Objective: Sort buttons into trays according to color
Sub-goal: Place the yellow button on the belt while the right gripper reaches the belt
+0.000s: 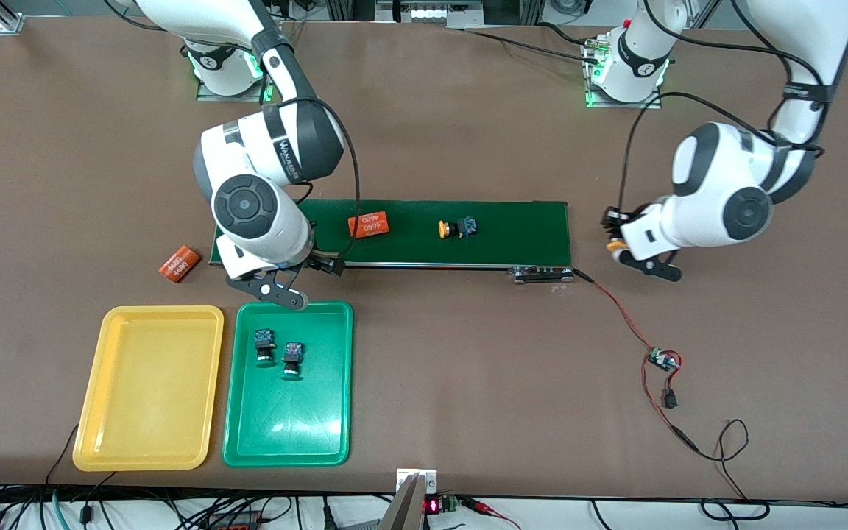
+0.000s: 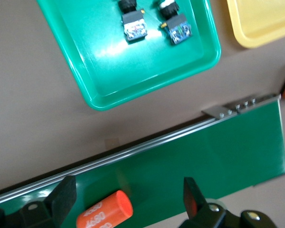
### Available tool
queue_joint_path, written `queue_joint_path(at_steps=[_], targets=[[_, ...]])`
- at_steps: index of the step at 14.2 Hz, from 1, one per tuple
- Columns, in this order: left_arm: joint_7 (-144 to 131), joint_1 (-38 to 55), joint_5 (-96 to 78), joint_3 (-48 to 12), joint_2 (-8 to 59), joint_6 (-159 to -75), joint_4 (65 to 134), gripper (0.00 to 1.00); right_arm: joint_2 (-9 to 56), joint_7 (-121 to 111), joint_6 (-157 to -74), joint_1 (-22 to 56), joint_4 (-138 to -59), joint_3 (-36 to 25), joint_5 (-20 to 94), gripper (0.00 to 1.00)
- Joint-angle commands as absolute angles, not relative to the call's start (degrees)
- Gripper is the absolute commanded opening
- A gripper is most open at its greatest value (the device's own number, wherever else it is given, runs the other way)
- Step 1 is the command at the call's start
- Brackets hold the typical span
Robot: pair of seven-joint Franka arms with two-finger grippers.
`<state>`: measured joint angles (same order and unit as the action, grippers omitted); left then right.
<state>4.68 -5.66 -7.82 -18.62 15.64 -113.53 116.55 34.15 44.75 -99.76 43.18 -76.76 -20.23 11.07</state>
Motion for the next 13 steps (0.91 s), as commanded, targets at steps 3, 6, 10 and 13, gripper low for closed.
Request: queue_joint_path(at_steps=[3, 6, 10, 13], targets=[[-7.6, -2.5, -9.9, -25.0, 19.0, -116.8, 113.9, 0.17, 33.0, 52.6, -98.5, 45.7, -77.9, -20.3, 11.2, 1.00], [-10.3, -0.9, -10.0, -27.8, 21.4, -120.4, 115.6, 0.21, 33.0, 56.7, -98.6, 47.2, -77.9, -20.3, 11.2, 1.00], [-10.5, -1.1, -10.0, -27.9, 20.7, -120.7, 115.8, 1.00, 33.3, 62.3, -98.6, 48.8, -78.0, -20.1, 11.2, 1.00], [-10.3, -3.0, -9.7, -27.5, 16.4, -119.6, 115.3, 1.00, 33.8, 67.3, -98.8, 51.8, -78.0, -21.1, 11.2, 1.00]])
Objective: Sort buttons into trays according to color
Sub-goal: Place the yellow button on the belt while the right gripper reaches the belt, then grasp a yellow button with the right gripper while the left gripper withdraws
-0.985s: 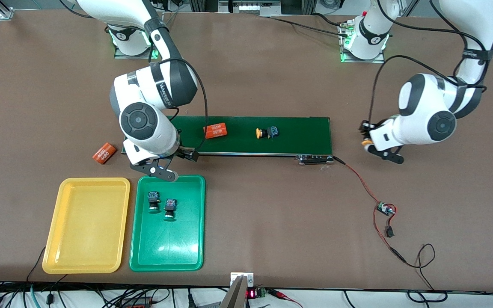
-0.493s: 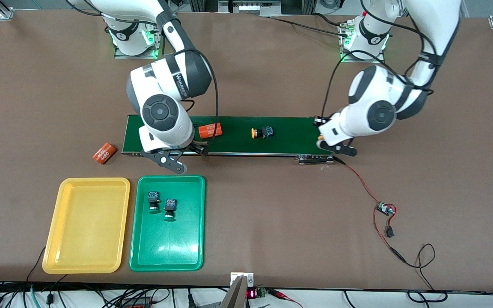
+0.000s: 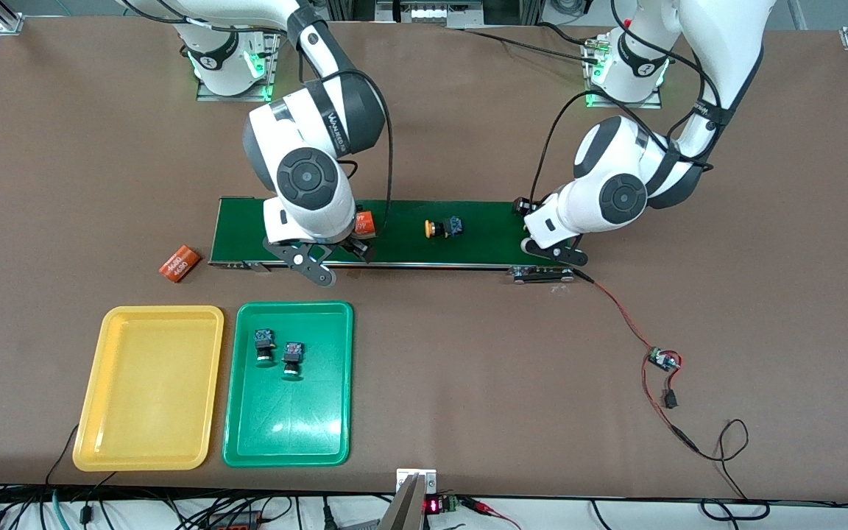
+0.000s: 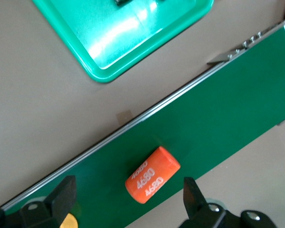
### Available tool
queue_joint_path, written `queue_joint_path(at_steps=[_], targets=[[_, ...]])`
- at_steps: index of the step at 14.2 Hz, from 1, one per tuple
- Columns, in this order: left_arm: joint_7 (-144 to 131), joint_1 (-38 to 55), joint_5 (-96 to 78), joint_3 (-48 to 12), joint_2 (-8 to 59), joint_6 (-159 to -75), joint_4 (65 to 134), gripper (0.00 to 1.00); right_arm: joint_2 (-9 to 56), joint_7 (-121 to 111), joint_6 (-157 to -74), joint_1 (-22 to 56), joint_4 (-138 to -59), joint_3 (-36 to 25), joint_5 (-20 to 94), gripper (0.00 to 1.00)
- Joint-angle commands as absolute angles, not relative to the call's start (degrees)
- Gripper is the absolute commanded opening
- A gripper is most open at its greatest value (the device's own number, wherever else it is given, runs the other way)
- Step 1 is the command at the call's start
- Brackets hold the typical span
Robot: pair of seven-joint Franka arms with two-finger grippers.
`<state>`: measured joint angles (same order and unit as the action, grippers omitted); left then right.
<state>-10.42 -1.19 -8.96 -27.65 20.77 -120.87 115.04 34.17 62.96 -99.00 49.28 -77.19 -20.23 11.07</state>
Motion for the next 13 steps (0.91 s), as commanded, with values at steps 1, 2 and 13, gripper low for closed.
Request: queue_joint_path(at_steps=[1, 2, 13], targets=[[-10.3, -3.9, -9.3, -27.2, 14.7, -118.7, 115.1, 1.00, 34.4, 70.4, -99.4, 52.8, -78.0, -21.1, 11.2, 1.00], [-10.3, -4.4, -9.1, -25.9, 12.7, -117.7, 114.7, 1.00, 34.9, 73.9, -99.9, 54.0, -78.0, -21.1, 11.2, 1.00], [-2.8, -4.3, 6.5, -12.0, 1.3, -96.1, 100.6, 1.00, 41.1, 102.0, -108.1, 61.0, -79.6, -20.7, 12.4, 1.00]])
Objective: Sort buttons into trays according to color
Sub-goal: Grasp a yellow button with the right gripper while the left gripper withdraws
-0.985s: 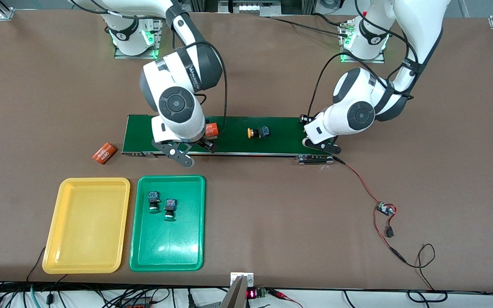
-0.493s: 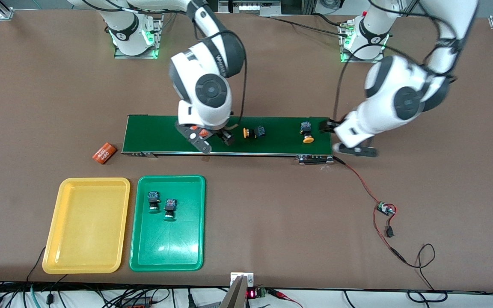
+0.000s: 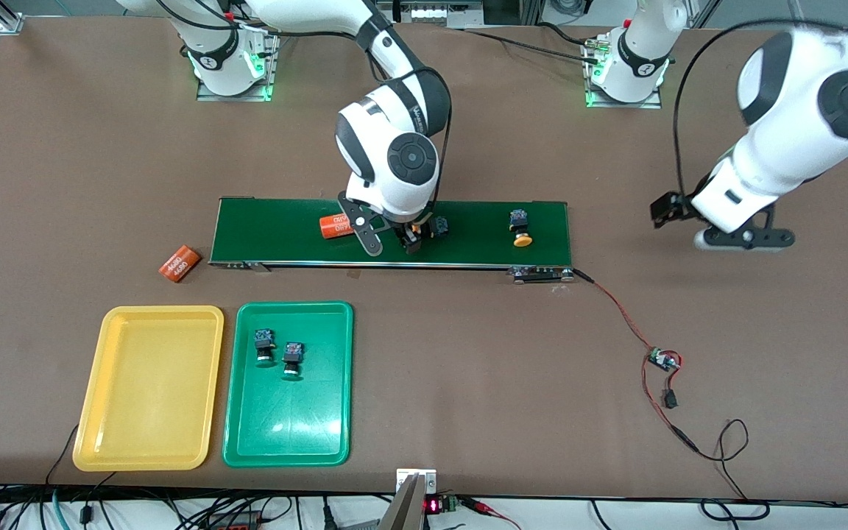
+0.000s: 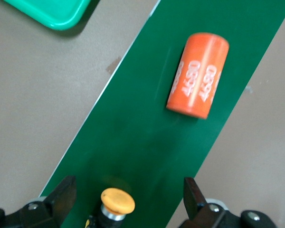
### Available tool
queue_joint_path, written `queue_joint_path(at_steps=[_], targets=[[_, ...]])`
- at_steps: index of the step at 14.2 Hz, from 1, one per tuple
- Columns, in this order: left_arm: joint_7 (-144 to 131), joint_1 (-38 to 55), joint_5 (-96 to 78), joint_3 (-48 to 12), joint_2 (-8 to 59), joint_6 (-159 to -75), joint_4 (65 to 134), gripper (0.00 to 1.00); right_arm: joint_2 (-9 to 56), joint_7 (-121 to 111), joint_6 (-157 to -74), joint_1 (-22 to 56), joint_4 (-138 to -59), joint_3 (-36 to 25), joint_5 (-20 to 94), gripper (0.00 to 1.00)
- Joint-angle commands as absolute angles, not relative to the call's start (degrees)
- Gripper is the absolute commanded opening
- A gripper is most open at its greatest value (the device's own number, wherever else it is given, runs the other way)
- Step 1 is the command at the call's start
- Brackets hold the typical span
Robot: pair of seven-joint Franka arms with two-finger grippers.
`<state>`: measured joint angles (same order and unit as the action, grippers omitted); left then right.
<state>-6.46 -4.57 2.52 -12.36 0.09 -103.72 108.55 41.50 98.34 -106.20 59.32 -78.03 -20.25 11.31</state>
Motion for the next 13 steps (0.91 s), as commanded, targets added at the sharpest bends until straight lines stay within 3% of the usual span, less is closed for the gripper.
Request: queue_joint_path(at_steps=[1, 4, 10, 12, 13], targets=[[0.1, -4.1, 8.2, -12.0, 1.3, -94.9, 98.6, 1.00, 41.1, 102.8, -108.4, 61.3, -80.2, -20.7, 13.5, 1.00], [7.9, -3.8, 8.7, -12.0, 1.3, -94.9, 93.5, 1.00, 41.4, 104.9, -109.4, 61.7, -80.5, -20.6, 15.6, 1.00], [-3.5, -5.4, 7.7, -12.6, 1.3, -91.7, 93.3, 1.00, 43.1, 106.1, -111.4, 62.6, -82.1, -20.5, 15.6, 0.96], [-3.3, -5.5, 5.0, -12.5, 1.4, -91.7, 93.3, 1.00, 43.8, 106.1, -112.2, 62.8, -82.2, -20.5, 15.6, 0.87], [-3.3, -5.5, 4.8, -12.4, 1.4, -91.7, 93.3, 1.00, 43.9, 106.1, -112.2, 62.8, -82.2, -20.5, 15.6, 0.77]])
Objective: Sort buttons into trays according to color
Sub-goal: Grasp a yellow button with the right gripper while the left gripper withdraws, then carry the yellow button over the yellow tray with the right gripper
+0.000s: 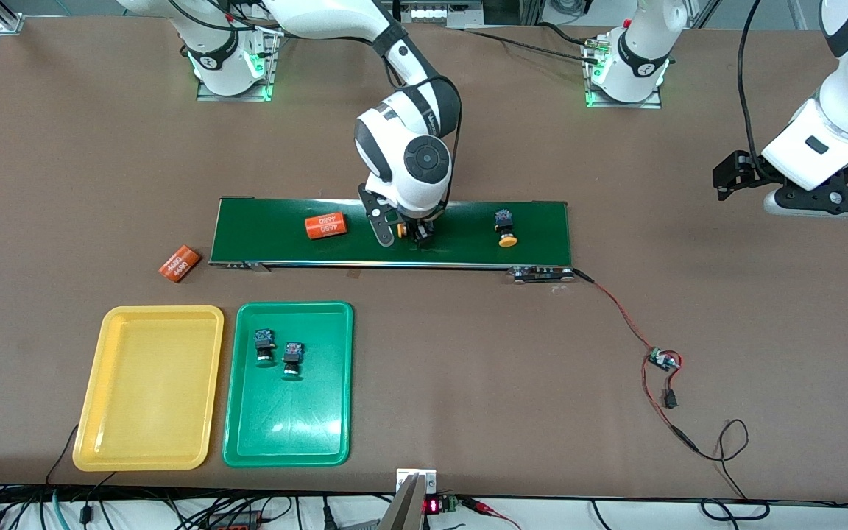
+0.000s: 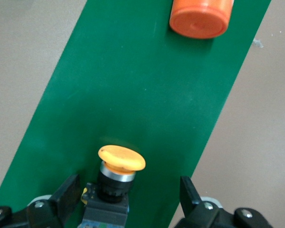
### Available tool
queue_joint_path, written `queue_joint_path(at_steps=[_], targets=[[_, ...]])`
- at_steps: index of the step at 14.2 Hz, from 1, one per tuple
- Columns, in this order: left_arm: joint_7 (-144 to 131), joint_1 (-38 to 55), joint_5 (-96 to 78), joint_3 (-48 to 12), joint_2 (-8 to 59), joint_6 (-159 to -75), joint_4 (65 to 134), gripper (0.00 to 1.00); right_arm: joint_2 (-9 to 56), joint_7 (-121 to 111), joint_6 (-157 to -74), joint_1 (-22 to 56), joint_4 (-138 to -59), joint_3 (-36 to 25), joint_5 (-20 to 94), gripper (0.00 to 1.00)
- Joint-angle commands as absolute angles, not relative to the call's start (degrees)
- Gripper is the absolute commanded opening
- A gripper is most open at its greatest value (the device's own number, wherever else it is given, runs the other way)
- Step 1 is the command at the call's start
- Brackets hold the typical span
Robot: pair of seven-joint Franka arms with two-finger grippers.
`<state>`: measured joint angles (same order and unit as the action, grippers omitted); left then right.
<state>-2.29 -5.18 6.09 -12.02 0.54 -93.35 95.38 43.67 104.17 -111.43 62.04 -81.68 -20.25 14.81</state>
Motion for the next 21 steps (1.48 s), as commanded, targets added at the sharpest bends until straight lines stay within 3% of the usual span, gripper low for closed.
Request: queue_joint_path(at_steps=[1, 5, 9, 14, 21], targets=[[-3.3, -5.5, 4.8, -12.4, 1.4, -91.8, 93.3, 1.00, 43.9, 106.0, -112.1, 62.8, -82.2, -20.5, 15.6, 0.71], [-3.0, -5.5, 4.9, -12.5, 1.5, -91.7, 93.3, 1.00, 43.6, 104.5, -112.1, 62.7, -82.2, -20.5, 15.6, 0.53], [-2.9, -5.4, 4.8, -12.7, 1.5, -91.4, 93.3, 1.00, 43.2, 95.1, -111.4, 62.5, -82.2, -20.6, 15.5, 0.21], [-2.9, -5.5, 4.8, -12.6, 1.5, -91.4, 93.3, 1.00, 35.5, 74.2, -104.6, 54.3, -82.2, -21.5, 13.4, 0.17], [-2.7, -5.5, 4.8, -12.1, 1.5, -91.4, 93.3, 1.00, 34.4, 31.1, -103.7, 33.4, -82.1, -22.0, 3.4, 0.18]])
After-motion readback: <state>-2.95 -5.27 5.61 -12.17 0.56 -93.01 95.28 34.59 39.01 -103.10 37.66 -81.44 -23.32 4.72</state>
